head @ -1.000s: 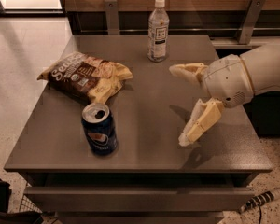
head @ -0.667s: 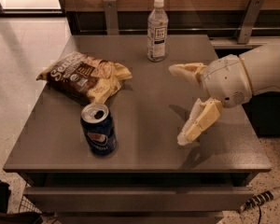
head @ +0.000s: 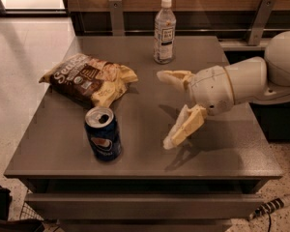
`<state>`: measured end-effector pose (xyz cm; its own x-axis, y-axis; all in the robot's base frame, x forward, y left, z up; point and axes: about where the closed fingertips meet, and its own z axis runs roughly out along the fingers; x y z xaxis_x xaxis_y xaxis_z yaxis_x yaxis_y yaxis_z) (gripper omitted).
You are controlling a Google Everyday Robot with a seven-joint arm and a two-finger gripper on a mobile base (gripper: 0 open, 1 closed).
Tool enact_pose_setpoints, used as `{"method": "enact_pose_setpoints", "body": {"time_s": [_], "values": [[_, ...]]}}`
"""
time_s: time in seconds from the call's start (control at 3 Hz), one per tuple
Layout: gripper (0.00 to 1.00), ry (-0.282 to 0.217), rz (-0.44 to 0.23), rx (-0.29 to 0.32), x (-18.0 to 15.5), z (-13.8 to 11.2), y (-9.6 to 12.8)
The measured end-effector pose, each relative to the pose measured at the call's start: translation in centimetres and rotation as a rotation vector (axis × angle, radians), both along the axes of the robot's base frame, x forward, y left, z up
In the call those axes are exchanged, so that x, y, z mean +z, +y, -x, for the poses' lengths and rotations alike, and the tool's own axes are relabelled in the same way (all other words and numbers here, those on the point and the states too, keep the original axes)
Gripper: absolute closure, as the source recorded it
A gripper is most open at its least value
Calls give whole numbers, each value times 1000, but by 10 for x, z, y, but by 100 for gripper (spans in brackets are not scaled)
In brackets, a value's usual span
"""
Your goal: Knock pepsi can over
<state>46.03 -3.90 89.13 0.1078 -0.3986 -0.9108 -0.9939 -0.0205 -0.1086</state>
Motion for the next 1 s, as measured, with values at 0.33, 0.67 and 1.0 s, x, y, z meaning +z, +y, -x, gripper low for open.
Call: {"method": "enact_pose_setpoints", "body": {"time_s": [0.33,0.67,1.0], "values": [[0,21,-97,57,-15,-5,32],[0,46,-170,95,-30,-2,53],[0,60,-214,117,-39,11,64]]}}
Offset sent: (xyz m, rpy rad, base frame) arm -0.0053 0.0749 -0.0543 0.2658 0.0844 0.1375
